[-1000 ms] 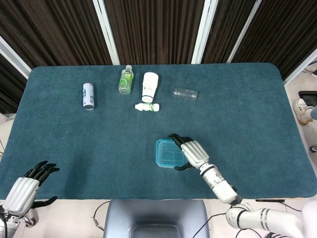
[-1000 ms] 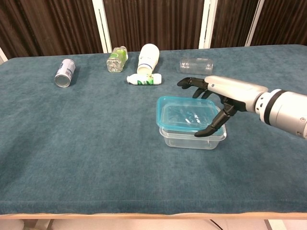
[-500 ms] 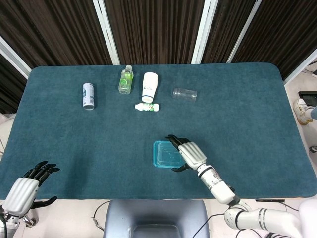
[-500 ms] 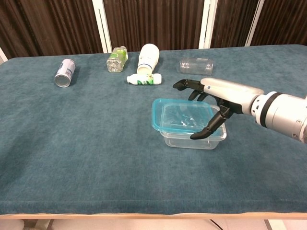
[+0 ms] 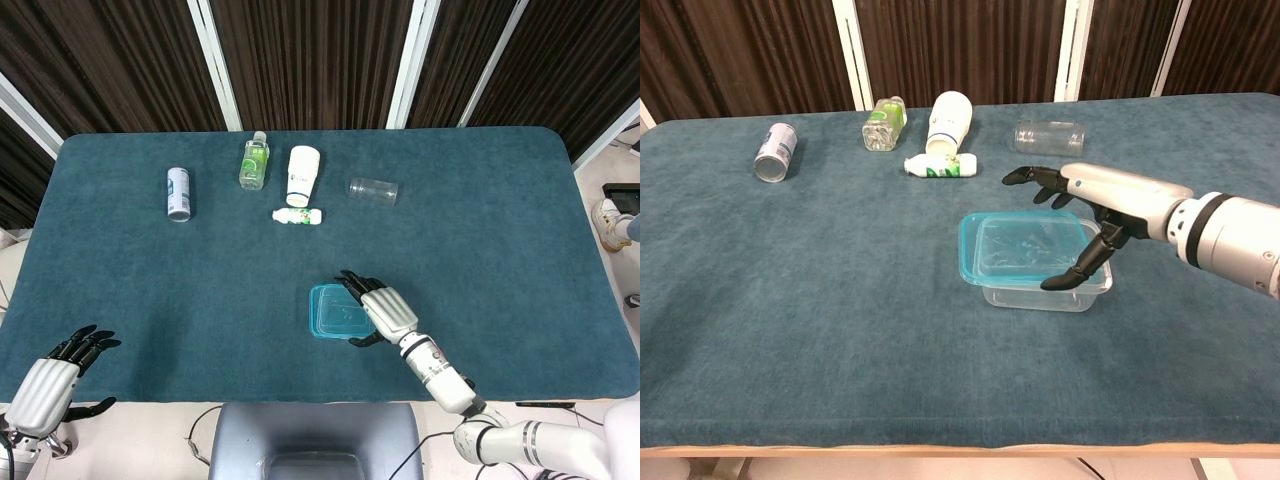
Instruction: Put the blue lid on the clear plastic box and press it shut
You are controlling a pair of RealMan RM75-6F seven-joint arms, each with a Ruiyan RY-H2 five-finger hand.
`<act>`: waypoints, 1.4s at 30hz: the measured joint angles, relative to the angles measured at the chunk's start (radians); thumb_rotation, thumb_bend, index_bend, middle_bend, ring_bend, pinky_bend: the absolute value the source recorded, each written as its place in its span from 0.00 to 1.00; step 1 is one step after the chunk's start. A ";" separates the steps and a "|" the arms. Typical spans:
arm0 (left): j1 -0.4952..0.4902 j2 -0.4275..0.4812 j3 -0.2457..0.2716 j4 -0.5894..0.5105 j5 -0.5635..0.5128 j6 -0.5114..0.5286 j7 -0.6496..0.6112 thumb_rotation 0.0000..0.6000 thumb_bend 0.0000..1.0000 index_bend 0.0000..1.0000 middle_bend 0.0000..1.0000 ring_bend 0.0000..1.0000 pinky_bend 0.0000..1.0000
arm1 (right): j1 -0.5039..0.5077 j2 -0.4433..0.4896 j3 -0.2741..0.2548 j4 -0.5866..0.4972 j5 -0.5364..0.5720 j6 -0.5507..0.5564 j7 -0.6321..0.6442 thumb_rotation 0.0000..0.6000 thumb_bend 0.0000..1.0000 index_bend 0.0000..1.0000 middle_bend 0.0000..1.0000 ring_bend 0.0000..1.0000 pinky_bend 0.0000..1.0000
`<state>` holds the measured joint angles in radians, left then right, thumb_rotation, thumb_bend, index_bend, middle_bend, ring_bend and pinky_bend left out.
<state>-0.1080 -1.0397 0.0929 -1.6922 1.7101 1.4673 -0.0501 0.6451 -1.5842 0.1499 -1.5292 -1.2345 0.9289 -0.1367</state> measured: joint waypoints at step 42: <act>0.002 0.005 0.001 -0.001 0.001 0.004 -0.009 1.00 0.40 0.27 0.19 0.11 0.29 | 0.088 0.188 -0.131 -0.027 -0.289 -0.107 0.076 1.00 0.98 0.13 0.11 0.10 0.12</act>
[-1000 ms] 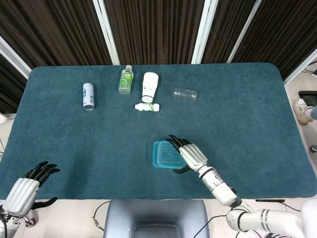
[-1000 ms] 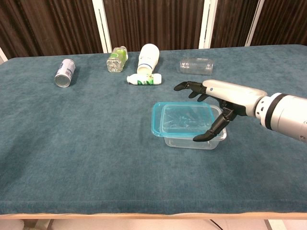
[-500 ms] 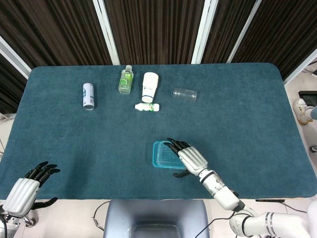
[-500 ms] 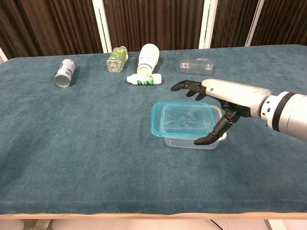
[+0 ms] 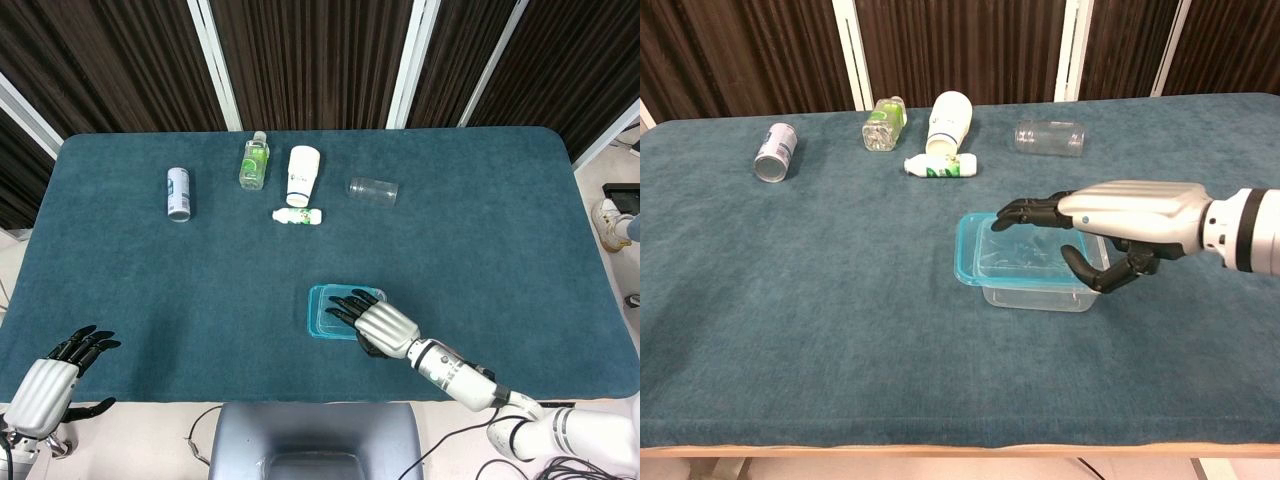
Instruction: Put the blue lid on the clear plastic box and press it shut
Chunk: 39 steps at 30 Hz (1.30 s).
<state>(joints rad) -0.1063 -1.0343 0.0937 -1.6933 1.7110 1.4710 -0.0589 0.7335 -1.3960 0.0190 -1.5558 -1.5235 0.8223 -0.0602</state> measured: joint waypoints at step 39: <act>0.001 0.000 0.000 -0.003 0.002 0.000 0.007 1.00 0.40 0.27 0.19 0.11 0.29 | -0.028 0.030 -0.063 0.014 -0.029 0.030 0.061 1.00 0.99 0.12 0.11 0.10 0.11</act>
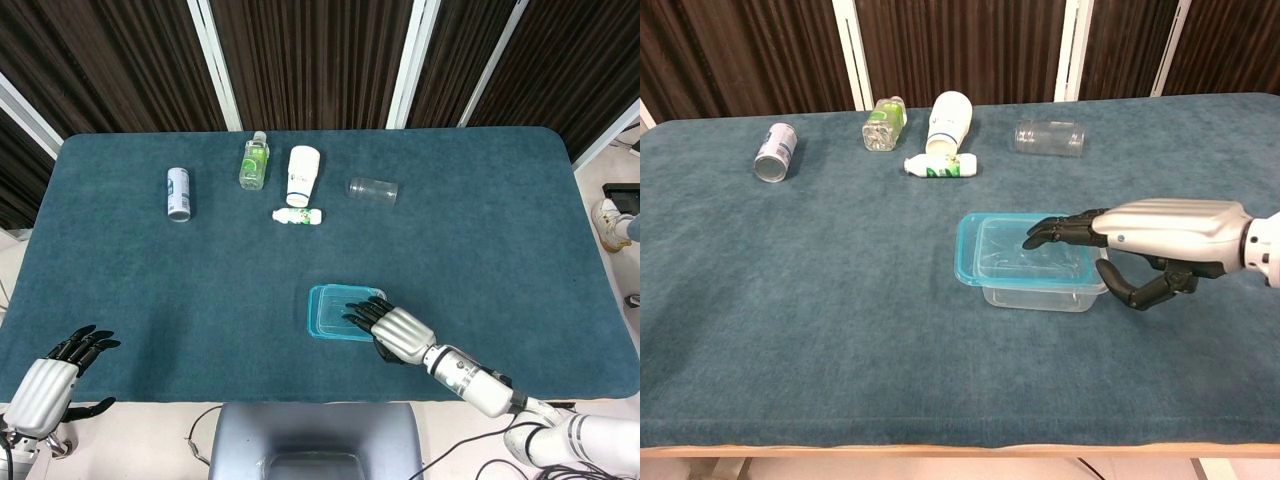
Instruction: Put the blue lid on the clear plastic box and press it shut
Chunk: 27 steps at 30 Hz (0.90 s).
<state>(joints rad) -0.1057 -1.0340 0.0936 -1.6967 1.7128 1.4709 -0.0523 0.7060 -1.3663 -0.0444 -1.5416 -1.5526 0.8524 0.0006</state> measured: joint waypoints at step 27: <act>0.000 0.001 0.001 -0.003 -0.001 -0.003 0.003 1.00 0.40 0.27 0.19 0.11 0.29 | -0.019 0.017 -0.014 -0.002 -0.005 0.016 0.011 1.00 0.99 0.11 0.11 0.09 0.11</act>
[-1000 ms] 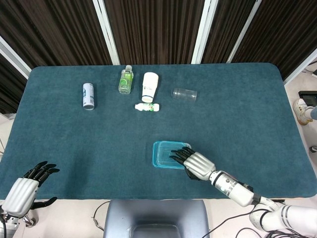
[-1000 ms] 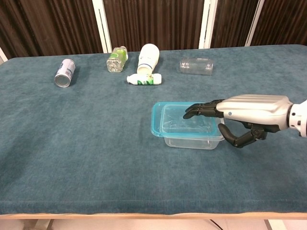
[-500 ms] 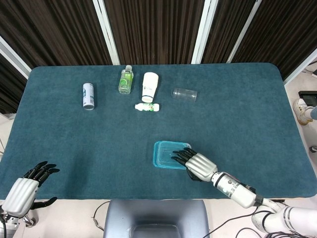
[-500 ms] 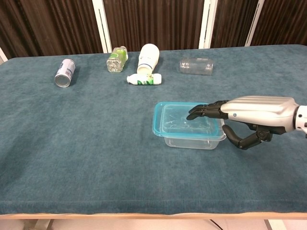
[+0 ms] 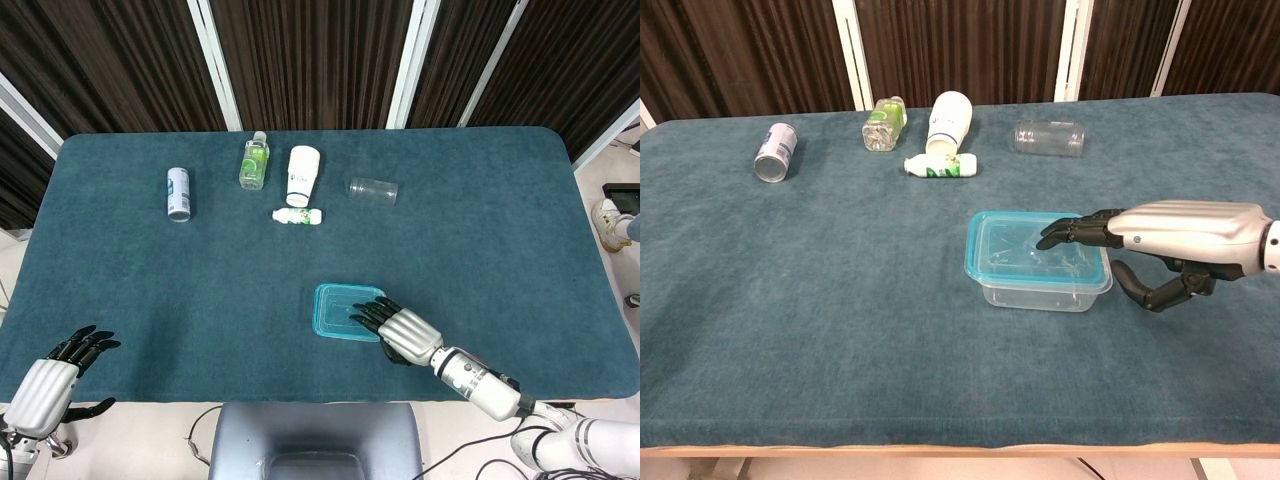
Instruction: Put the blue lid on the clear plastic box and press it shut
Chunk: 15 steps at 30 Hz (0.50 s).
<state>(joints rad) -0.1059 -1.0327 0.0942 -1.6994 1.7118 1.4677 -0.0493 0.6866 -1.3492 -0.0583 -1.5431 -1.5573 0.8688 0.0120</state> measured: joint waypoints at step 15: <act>-0.001 0.001 0.000 -0.001 0.000 -0.002 -0.001 1.00 0.40 0.27 0.19 0.11 0.29 | -0.007 0.007 -0.008 -0.008 -0.011 0.006 0.004 1.00 0.99 0.11 0.11 0.09 0.11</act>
<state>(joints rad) -0.1070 -1.0319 0.0944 -1.7003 1.7117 1.4653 -0.0499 0.6794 -1.3420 -0.0660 -1.5510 -1.5683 0.8752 0.0157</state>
